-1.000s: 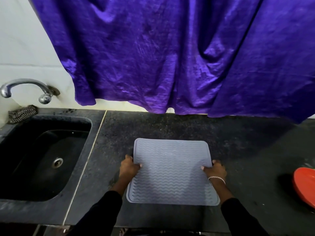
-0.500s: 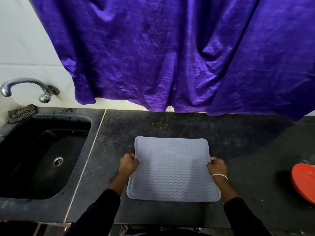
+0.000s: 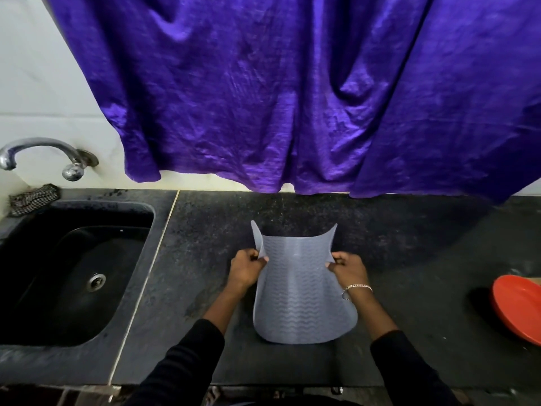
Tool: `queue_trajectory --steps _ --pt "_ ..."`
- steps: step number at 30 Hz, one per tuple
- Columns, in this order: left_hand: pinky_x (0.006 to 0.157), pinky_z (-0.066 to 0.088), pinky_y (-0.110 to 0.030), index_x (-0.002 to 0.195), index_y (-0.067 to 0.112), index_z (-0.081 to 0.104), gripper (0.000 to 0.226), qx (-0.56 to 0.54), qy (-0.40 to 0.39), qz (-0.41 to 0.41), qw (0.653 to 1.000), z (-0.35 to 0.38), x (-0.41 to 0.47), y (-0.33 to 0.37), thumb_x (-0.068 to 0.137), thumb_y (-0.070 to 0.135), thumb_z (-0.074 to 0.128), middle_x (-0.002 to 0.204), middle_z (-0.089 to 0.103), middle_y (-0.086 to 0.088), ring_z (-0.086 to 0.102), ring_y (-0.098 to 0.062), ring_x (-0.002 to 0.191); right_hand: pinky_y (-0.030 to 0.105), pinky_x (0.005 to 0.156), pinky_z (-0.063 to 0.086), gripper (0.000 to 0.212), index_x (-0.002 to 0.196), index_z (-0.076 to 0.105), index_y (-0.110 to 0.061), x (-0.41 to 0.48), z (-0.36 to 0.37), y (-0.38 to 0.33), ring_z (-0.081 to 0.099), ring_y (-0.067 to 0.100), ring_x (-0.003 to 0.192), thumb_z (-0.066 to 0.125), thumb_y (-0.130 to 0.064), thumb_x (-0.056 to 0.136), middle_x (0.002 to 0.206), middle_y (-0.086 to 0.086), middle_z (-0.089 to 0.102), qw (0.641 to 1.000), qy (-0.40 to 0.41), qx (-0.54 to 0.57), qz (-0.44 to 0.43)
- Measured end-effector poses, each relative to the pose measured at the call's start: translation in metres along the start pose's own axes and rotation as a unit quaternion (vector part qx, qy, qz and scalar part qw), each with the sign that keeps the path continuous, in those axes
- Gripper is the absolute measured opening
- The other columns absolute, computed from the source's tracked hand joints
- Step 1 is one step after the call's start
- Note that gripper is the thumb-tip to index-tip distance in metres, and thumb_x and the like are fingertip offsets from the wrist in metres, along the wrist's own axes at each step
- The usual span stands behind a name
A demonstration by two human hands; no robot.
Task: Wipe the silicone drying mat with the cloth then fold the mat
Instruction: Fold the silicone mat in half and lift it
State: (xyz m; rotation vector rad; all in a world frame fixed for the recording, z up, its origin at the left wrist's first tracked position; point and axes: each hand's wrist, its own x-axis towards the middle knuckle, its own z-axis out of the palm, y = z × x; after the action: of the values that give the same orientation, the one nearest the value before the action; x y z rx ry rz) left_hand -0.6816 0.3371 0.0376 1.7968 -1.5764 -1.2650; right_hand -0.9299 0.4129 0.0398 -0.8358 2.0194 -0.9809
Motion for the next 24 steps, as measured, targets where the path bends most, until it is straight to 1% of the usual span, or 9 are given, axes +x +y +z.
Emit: queue_trajectory --steps 3,4,6,10,12,14,17,20,24 --pt "0.061 0.043 -0.020 0.067 0.019 0.064 0.024 -0.014 -0.010 0.008 1.000 0.006 -0.003 0.008 0.087 0.025 0.075 0.069 0.065 0.009 0.060 -0.006 0.069 0.036 0.084 0.057 0.014 0.092 0.077 -0.015 -0.004 0.007 -0.006 0.072 0.020 0.084 0.075 -0.008 0.080 0.087 0.001 0.077 1.000 -0.004 -0.004 -0.006" --pt "0.063 0.043 -0.022 0.067 0.019 0.064 0.024 -0.015 -0.014 0.011 1.000 0.007 -0.003 0.011 0.087 0.025 0.075 0.070 0.066 0.008 0.061 -0.007 0.070 0.034 0.080 0.057 0.013 0.085 0.076 -0.019 -0.006 0.009 -0.008 0.071 0.018 0.082 0.075 -0.008 0.080 0.083 -0.002 0.076 1.000 -0.003 -0.001 -0.008" --pt "0.065 0.044 -0.022 0.071 0.017 0.068 0.020 -0.016 -0.022 0.018 0.999 0.009 -0.005 0.016 0.087 0.025 0.076 0.075 0.069 0.004 0.063 -0.009 0.072 0.028 0.071 0.055 0.022 0.071 0.071 -0.026 -0.010 0.013 -0.014 0.070 0.015 0.075 0.075 -0.007 0.078 0.076 -0.008 0.074 1.000 -0.003 0.001 -0.014" --pt "0.052 0.049 -0.015 0.073 0.012 0.070 0.017 -0.026 -0.027 0.019 0.999 0.016 -0.010 0.023 0.087 0.019 0.075 0.077 0.073 -0.001 0.065 -0.006 0.064 0.019 0.062 0.050 0.027 0.067 0.068 -0.030 -0.019 0.022 -0.025 0.065 0.002 0.064 0.079 -0.007 0.075 0.063 -0.019 0.068 0.999 -0.016 -0.007 -0.027" --pt "0.055 0.057 -0.022 0.079 0.003 0.072 0.015 -0.031 -0.034 0.014 0.999 0.020 -0.012 0.026 0.086 0.016 0.075 0.078 0.074 -0.008 0.069 -0.013 0.063 0.006 0.053 0.044 0.030 0.063 0.067 -0.033 -0.025 0.028 -0.030 0.062 -0.010 0.055 0.081 -0.008 0.073 0.053 -0.026 0.065 0.999 -0.024 -0.014 -0.035" --pt "0.054 0.056 -0.021 0.080 0.001 0.073 0.015 -0.018 -0.040 0.025 0.999 0.023 -0.014 0.029 0.085 0.015 0.075 0.071 0.073 -0.008 0.068 -0.010 0.054 0.005 0.050 0.043 0.028 0.065 0.070 -0.031 -0.029 0.034 -0.034 0.060 -0.016 0.054 0.081 -0.007 0.072 0.054 -0.033 0.063 0.998 -0.034 -0.017 -0.039" --pt "0.058 0.060 -0.025 0.072 0.010 0.074 0.012 -0.037 -0.057 0.024 0.997 0.029 -0.015 0.032 0.083 0.013 0.076 0.065 0.072 -0.001 0.068 -0.008 0.051 0.020 0.061 0.054 0.027 0.064 0.070 -0.030 -0.032 0.040 -0.034 0.063 -0.006 0.057 0.081 -0.007 0.072 0.056 -0.024 0.068 0.998 -0.045 -0.017 -0.044" --pt "0.068 0.065 -0.037 0.064 0.018 0.071 0.020 -0.062 -0.077 0.019 0.995 0.033 -0.015 0.032 0.082 0.012 0.077 0.061 0.070 0.004 0.070 -0.010 0.056 0.033 0.069 0.058 0.014 0.081 0.075 -0.014 -0.034 0.043 -0.036 0.063 0.006 0.064 0.081 -0.005 0.072 0.063 -0.005 0.072 0.998 -0.044 -0.007 -0.050" --pt "0.077 0.064 -0.048 0.069 0.016 0.076 0.015 -0.098 -0.100 0.011 0.990 0.034 -0.016 0.030 0.083 0.012 0.075 0.074 0.076 -0.008 0.073 -0.025 0.068 0.039 0.080 0.062 0.027 0.101 0.078 -0.011 -0.034 0.042 -0.037 0.074 0.020 0.083 0.075 -0.002 0.075 0.084 0.004 0.078 0.997 -0.054 0.002 -0.050"
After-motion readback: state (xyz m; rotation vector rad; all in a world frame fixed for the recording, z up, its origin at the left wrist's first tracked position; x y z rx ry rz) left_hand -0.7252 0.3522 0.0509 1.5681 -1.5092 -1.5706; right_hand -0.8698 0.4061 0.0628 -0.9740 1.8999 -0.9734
